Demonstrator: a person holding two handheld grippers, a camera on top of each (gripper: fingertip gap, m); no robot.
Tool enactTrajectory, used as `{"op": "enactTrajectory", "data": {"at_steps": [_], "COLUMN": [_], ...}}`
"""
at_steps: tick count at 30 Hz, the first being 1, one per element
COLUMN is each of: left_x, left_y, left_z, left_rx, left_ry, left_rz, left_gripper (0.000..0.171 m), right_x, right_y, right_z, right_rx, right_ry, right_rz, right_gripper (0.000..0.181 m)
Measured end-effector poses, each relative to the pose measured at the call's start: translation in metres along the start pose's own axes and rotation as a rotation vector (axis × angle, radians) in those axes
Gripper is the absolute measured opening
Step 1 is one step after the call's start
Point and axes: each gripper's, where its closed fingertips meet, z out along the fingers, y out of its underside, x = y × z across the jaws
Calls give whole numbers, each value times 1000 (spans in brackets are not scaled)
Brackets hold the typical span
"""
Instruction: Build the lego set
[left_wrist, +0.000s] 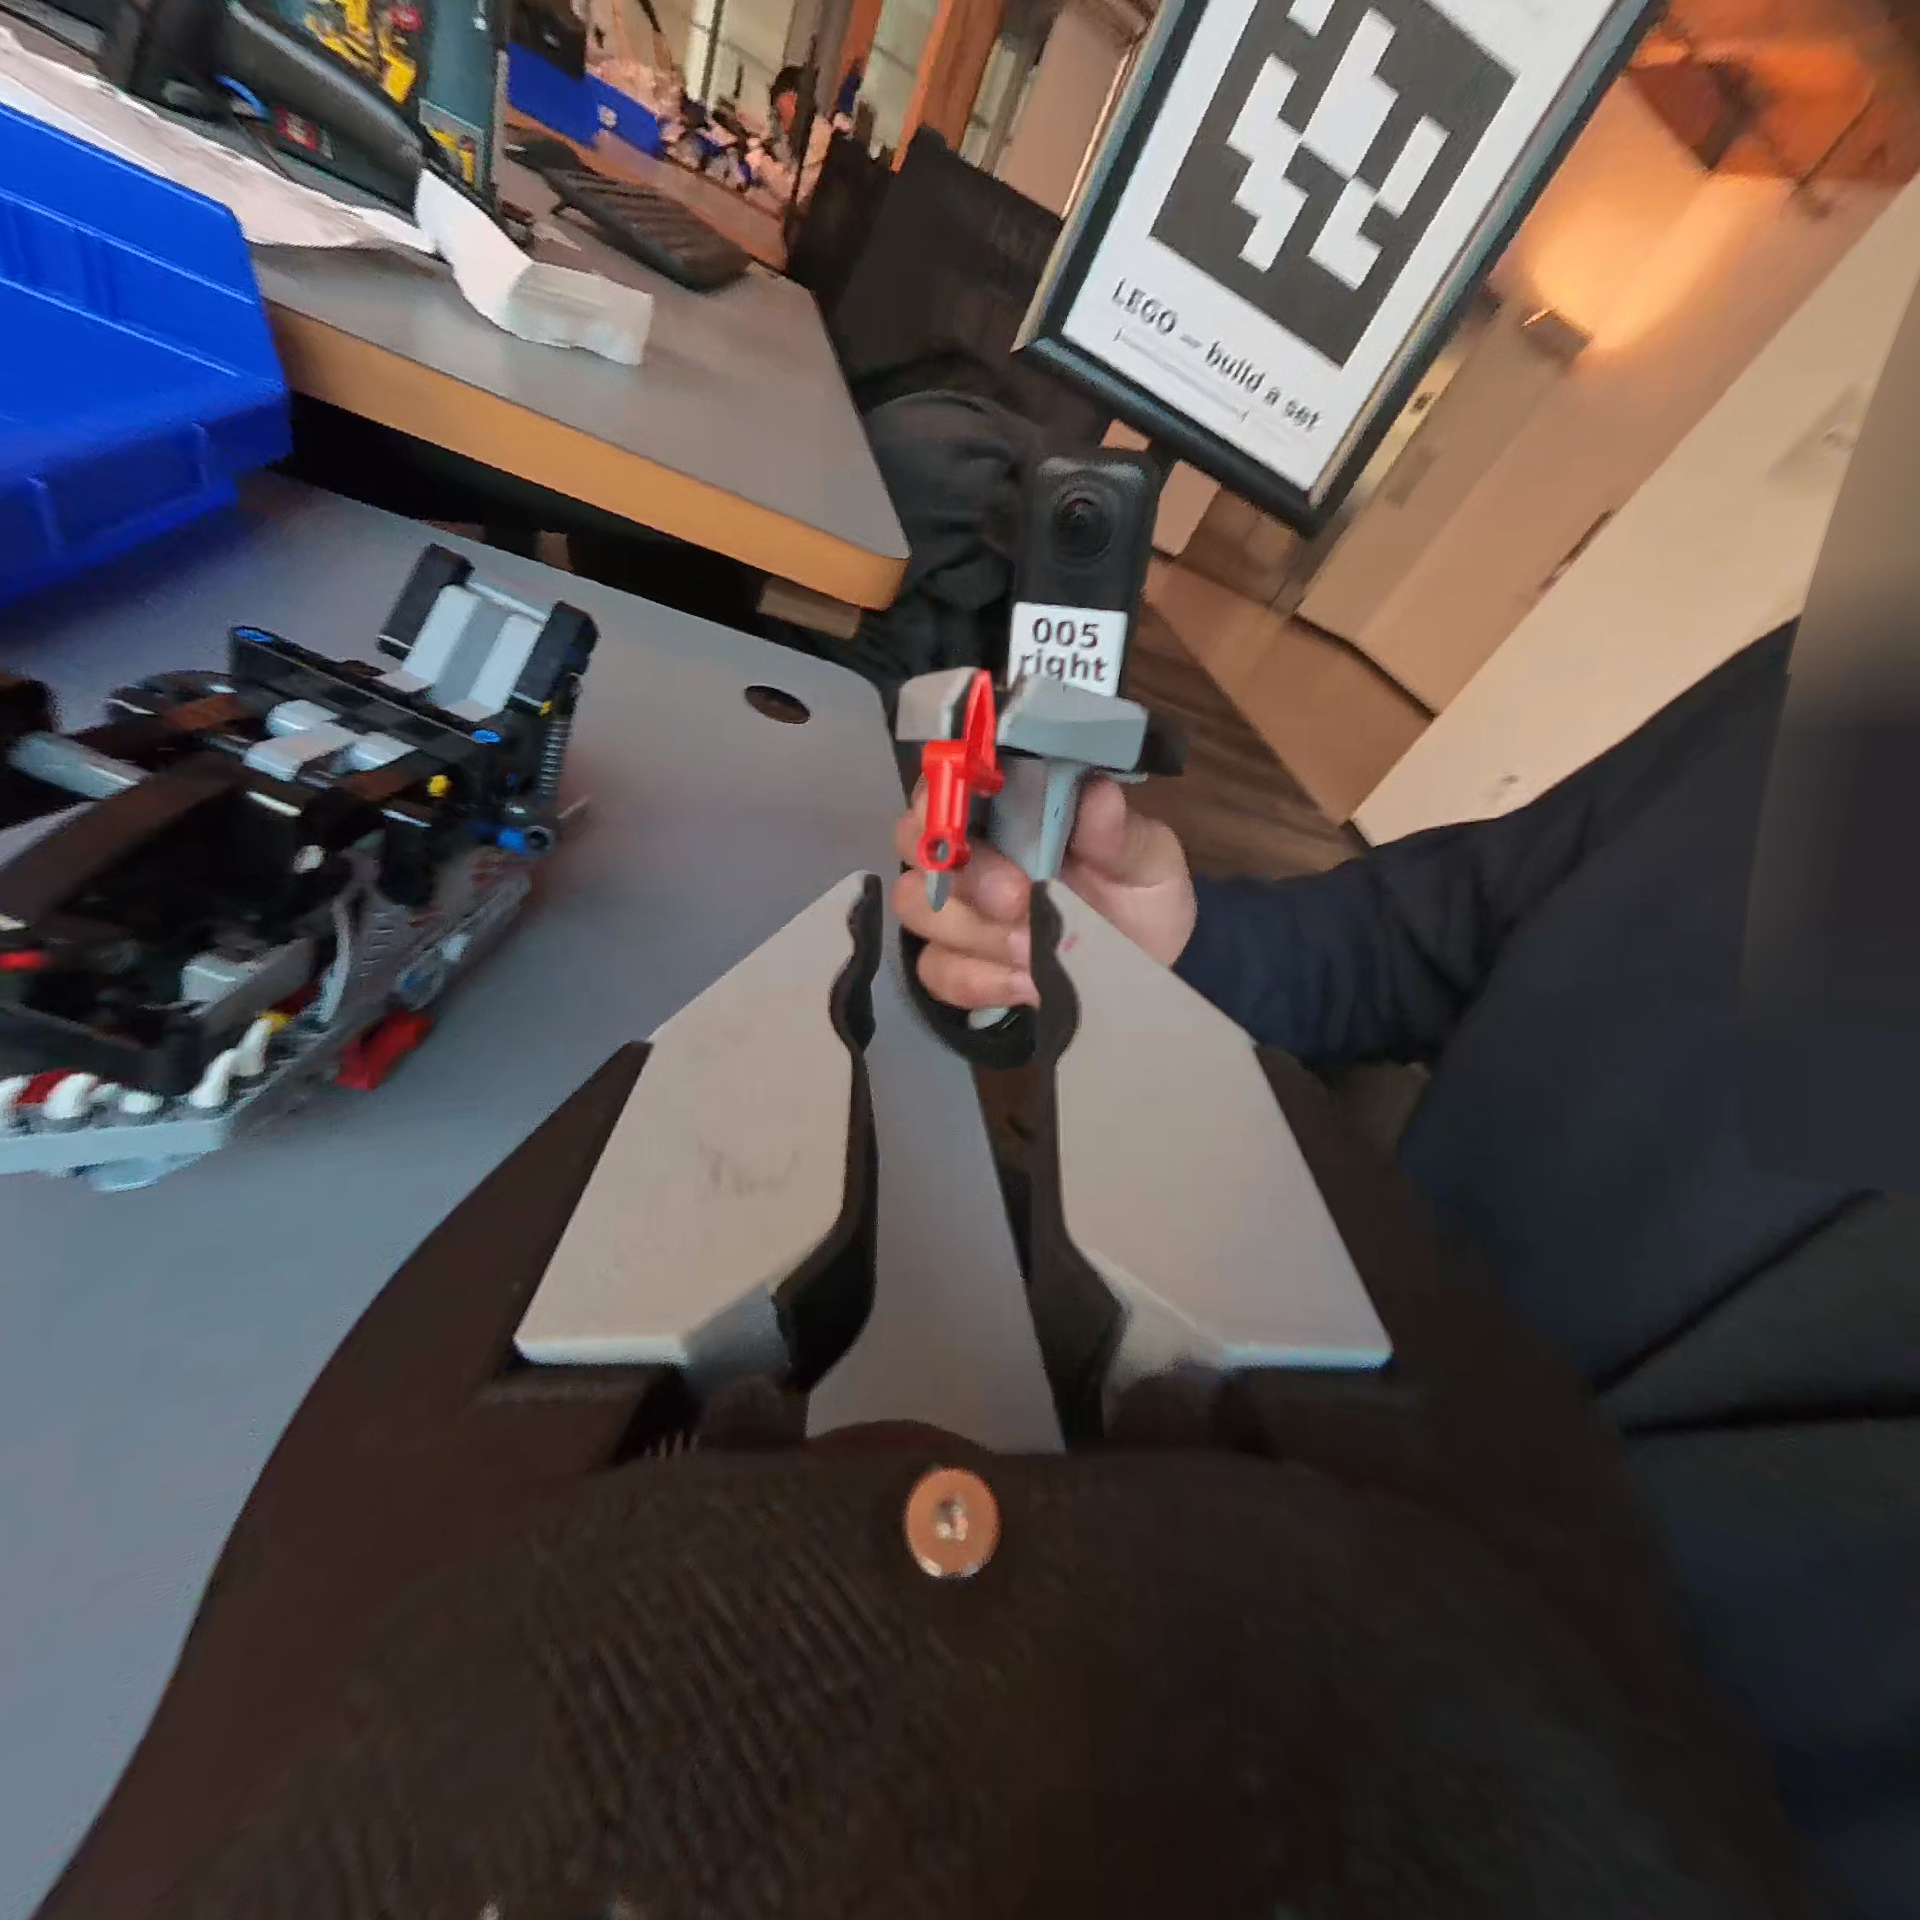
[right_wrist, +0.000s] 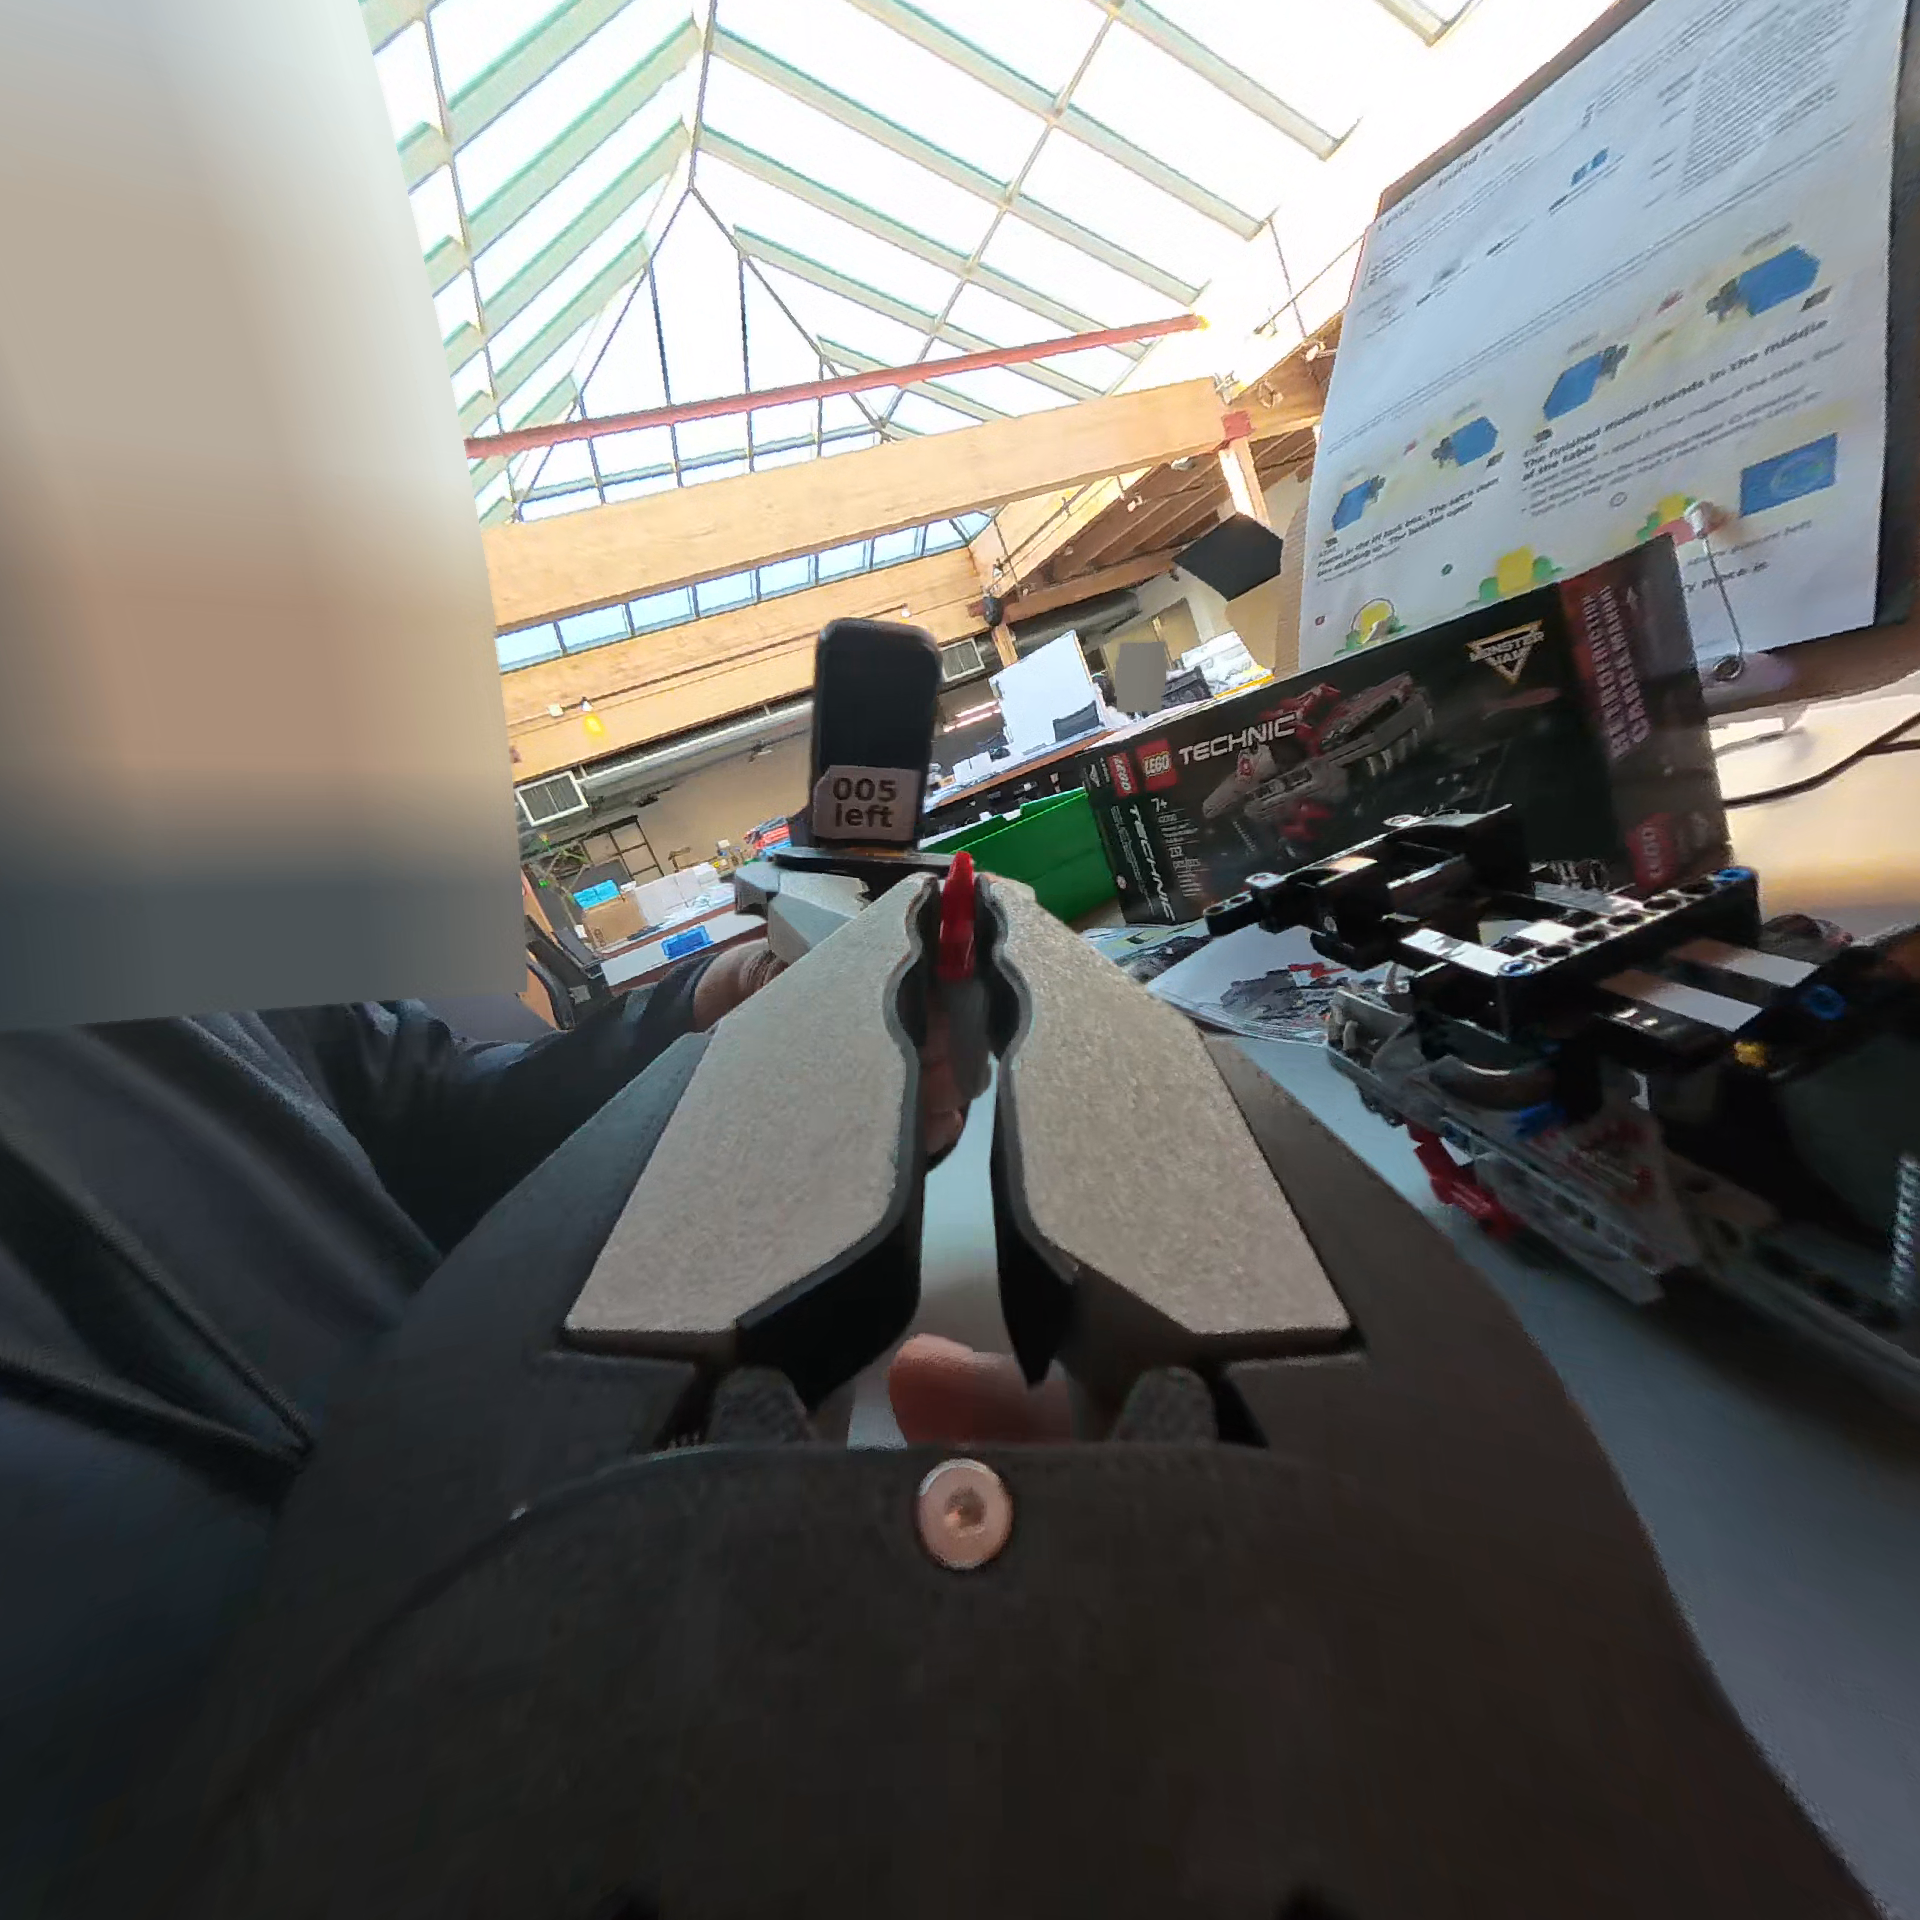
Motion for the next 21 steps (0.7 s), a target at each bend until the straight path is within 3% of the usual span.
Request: {"op": "enactTrajectory", "data": {"at_steps": [4,13,15,18,21], "left_x": [5,10,9,7,10], "left_y": [-5,1,1,6,15], "left_z": [2,-9,-11,-19,-28], "left_rx": [61,39,36,22,-12], "left_ry": [29,3,-11,-38,-53], "left_rz": [-25,26,38,45,59], "left_gripper": [5,4,3,3,3], "right_x": [-6,-11,-7,17,72], "right_y": [0,12,6,-16,-43], "right_z": [0,2,-3,-21,-54], "right_rx": [4,-98,-125,-178,-289], "right_ry": [-33,-104,-93,-20,174], "right_rz": [17,48,22,-53,-216], "right_gripper": [1,1,12,28,39]}}
